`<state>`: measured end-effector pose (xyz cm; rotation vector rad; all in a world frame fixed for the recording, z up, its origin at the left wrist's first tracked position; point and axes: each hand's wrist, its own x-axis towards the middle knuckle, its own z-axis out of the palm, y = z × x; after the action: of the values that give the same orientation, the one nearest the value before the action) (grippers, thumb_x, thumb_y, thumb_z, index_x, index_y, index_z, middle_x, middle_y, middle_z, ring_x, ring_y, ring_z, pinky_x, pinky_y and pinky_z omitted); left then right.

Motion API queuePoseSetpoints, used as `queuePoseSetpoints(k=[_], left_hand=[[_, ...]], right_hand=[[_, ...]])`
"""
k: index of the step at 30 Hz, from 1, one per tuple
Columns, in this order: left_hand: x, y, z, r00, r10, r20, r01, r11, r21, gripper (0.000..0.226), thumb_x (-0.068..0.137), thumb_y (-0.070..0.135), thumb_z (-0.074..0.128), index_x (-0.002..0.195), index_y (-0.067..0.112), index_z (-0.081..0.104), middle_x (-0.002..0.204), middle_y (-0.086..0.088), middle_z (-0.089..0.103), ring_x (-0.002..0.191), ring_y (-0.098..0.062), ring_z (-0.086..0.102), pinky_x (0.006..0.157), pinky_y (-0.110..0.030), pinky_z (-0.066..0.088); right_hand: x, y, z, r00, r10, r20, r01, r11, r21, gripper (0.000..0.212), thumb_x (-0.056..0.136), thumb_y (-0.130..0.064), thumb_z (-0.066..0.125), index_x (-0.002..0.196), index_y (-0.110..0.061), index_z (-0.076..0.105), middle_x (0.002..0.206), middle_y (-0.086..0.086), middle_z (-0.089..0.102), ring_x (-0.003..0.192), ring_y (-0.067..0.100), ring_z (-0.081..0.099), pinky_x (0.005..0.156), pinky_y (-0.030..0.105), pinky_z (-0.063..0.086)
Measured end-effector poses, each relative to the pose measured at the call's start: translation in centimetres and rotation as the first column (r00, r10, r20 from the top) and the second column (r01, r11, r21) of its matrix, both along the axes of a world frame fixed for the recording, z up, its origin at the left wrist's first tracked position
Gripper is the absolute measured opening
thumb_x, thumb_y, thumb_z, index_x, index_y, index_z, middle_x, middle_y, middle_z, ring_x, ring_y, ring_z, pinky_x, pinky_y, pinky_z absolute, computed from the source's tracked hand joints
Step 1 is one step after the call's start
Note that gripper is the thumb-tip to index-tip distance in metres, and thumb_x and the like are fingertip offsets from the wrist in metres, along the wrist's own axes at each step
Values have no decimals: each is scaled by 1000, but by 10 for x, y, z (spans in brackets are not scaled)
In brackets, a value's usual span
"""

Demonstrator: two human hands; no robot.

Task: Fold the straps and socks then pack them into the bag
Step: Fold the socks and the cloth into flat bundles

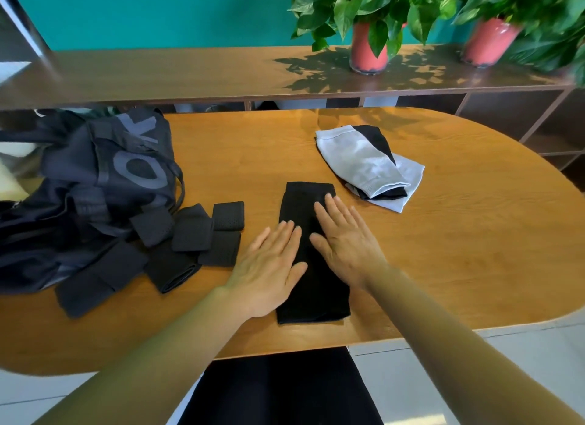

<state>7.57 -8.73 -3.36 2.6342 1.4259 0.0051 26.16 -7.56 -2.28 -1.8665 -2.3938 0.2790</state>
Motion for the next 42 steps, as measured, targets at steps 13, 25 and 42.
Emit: queuePoseSetpoints(k=[13,25,42], left_hand=[[-7,-12,-8,992,47,-115,-45,999,17,83,81,59,-21,150,14,-15,160,-3,-17,144,-13,-21,117,-37,-15],[-24,-54,15,966,-245,79,243,970,25,93,83,81,29,152,19,24,158,7,18,145,-2,9,117,-26,-6],[-31,-85,1,904,-68,422,58,998,36,44,83,31,72,125,24,62,132,10,58,125,5,42,119,-34,20]], right_hand=[[12,-48,-20,991,-76,113,86,993,-84,71,92,-60,1,150,-21,-11,158,-1,-17,143,12,-22,116,36,-14],[25,-98,-3,952,178,-250,-188,982,-17,75,80,-50,59,146,-25,34,154,-10,27,143,-1,13,117,24,4],[26,-120,-7,954,153,-256,-131,986,102,46,81,-26,72,125,-26,61,128,-10,60,117,5,53,96,30,49]])
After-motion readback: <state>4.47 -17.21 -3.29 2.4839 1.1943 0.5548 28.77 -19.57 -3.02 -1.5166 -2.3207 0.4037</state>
